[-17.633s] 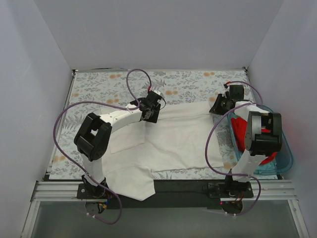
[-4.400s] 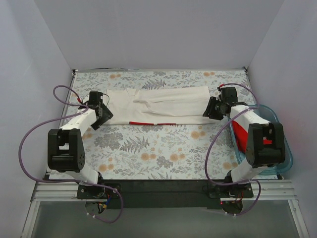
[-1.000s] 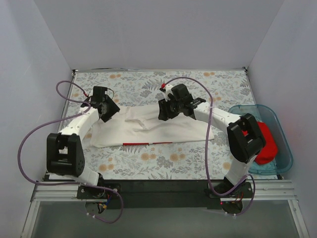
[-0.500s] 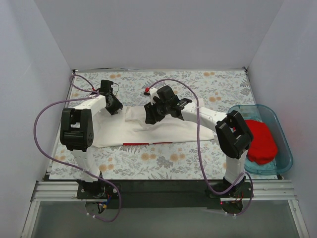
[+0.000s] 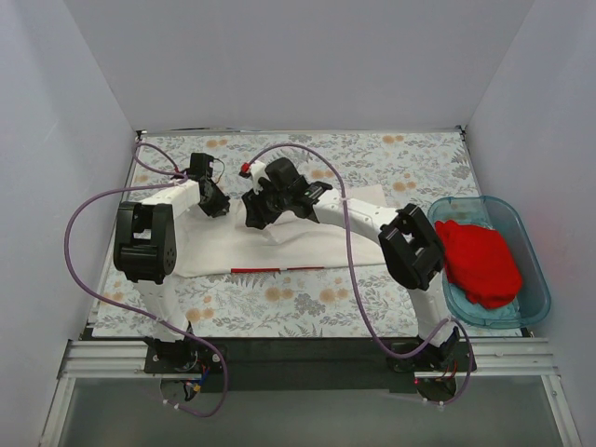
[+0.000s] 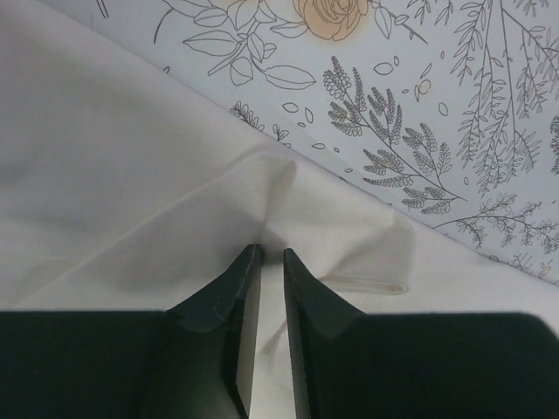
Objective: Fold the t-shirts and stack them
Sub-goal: Fold the tshirt
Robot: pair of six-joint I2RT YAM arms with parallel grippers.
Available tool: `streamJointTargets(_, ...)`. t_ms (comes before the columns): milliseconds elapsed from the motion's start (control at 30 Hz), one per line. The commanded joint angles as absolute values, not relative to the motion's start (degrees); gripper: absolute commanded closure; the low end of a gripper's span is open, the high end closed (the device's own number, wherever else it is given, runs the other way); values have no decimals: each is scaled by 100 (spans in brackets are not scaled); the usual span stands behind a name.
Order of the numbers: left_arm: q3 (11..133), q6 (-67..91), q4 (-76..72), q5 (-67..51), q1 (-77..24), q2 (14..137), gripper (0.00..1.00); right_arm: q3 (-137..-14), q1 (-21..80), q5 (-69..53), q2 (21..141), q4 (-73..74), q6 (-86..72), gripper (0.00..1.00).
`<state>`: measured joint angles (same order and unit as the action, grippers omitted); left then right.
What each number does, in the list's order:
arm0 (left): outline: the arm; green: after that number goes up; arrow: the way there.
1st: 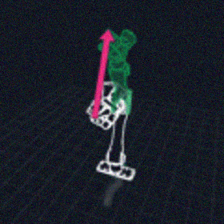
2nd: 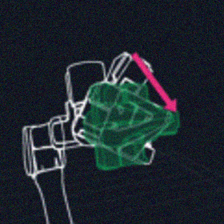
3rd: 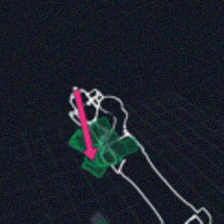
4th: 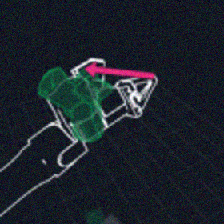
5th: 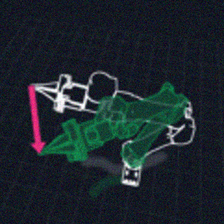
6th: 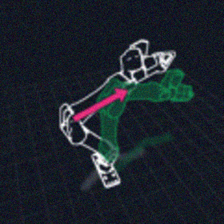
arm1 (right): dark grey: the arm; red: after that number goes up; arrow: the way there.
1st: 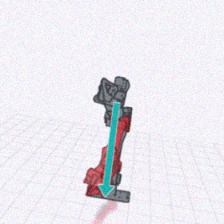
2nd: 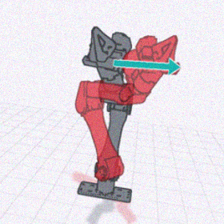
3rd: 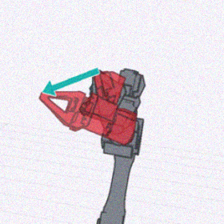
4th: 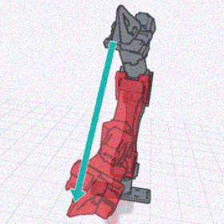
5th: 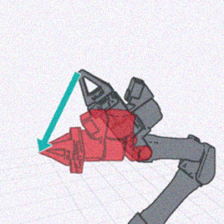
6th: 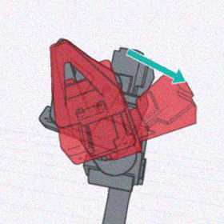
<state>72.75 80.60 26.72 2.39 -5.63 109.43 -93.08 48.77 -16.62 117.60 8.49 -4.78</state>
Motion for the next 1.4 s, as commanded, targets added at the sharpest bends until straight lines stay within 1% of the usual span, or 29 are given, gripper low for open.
streamJointTargets(0, 7225, 8007, 2637, 158, -536, 10916, 86, -9834, 5045, -1477, 12102, 615, -264, 46)
streamJointTargets(133, 7312, 7972, 2689, 167, -536, 10899, 100, -10273, 5142, -1310, 12479, 606, -115, 46)
streamJointTargets(367, 7576, 7840, 2856, 308, -413, 10687, 100, -10441, 5159, -1116, 12797, 475, -17, 46)
streamJointTargets(600, 7989, 7638, 3120, 9, -290, 11012, 100, -10696, 5177, -941, 13060, 483, 562, 46)
streamJointTargets(900, 8209, 7506, 3296, 9, -290, 11259, 100, -10749, 5273, -914, 13227, 492, 1230, 49)
streamJointTargets(967, 8218, 7506, 3296, -158, -290, 11285, 100, -10775, 5300, -897, 13280, 492, 1283, 50)
streamJointTargets(1267, 8244, 7444, 3410, -79, -281, 11303, 100, -10925, 5388, -651, 13596, 483, 1318, 55)
streamJointTargets(1367, 8288, 7427, 3436, -70, -281, 11285, 100, -10916, 5388, -510, 13597, 483, 1318, 60)
